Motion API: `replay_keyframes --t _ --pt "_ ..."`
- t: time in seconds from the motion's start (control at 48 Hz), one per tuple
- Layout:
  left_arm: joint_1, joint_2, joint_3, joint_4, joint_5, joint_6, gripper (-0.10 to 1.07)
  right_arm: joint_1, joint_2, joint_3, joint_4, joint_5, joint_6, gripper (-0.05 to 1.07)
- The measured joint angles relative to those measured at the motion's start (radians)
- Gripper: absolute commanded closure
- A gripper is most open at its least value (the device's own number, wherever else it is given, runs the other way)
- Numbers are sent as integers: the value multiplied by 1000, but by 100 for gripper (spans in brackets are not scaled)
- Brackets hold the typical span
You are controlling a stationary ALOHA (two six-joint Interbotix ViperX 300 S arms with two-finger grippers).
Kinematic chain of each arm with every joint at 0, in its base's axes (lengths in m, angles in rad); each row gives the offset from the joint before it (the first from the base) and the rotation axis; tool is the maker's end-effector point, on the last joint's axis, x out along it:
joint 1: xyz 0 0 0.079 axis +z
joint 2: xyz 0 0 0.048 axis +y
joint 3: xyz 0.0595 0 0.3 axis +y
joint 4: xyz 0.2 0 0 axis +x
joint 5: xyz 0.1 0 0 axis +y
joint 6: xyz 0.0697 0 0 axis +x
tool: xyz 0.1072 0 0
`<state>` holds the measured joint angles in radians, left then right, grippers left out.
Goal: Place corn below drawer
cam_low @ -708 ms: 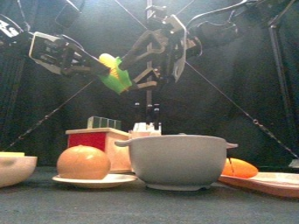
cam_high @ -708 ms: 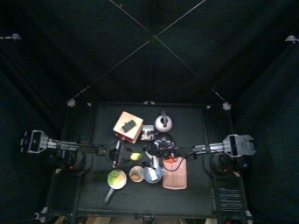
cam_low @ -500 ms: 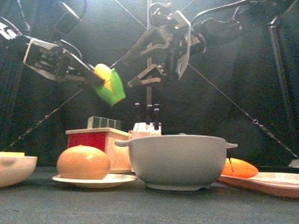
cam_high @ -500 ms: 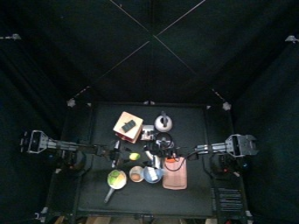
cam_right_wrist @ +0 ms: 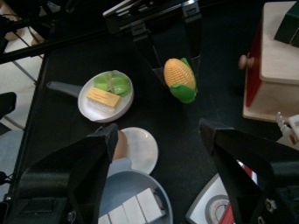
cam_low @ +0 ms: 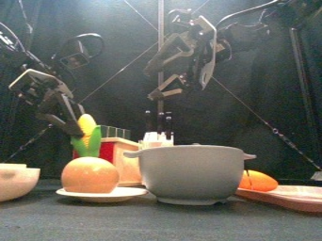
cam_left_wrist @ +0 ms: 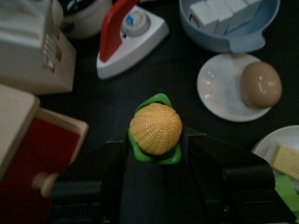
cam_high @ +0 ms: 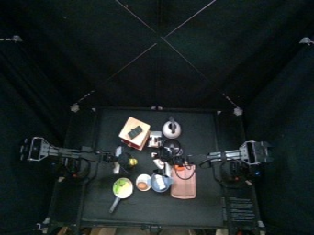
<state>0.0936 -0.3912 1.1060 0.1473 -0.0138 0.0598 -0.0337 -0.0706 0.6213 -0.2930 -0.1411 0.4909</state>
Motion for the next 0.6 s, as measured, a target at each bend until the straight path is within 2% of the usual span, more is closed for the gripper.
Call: replay_keyframes --t 0.167,0.375,0.604 --pt "3 0 8 -41 89 0 22 0 -18 20 15 11 0 0" --pt "23 5 8 -49 100 0 20 0 -32 40 29 15 0 0" --pt "58 25 8 -52 100 -2 6 0 -32 44 31 15 0 0"
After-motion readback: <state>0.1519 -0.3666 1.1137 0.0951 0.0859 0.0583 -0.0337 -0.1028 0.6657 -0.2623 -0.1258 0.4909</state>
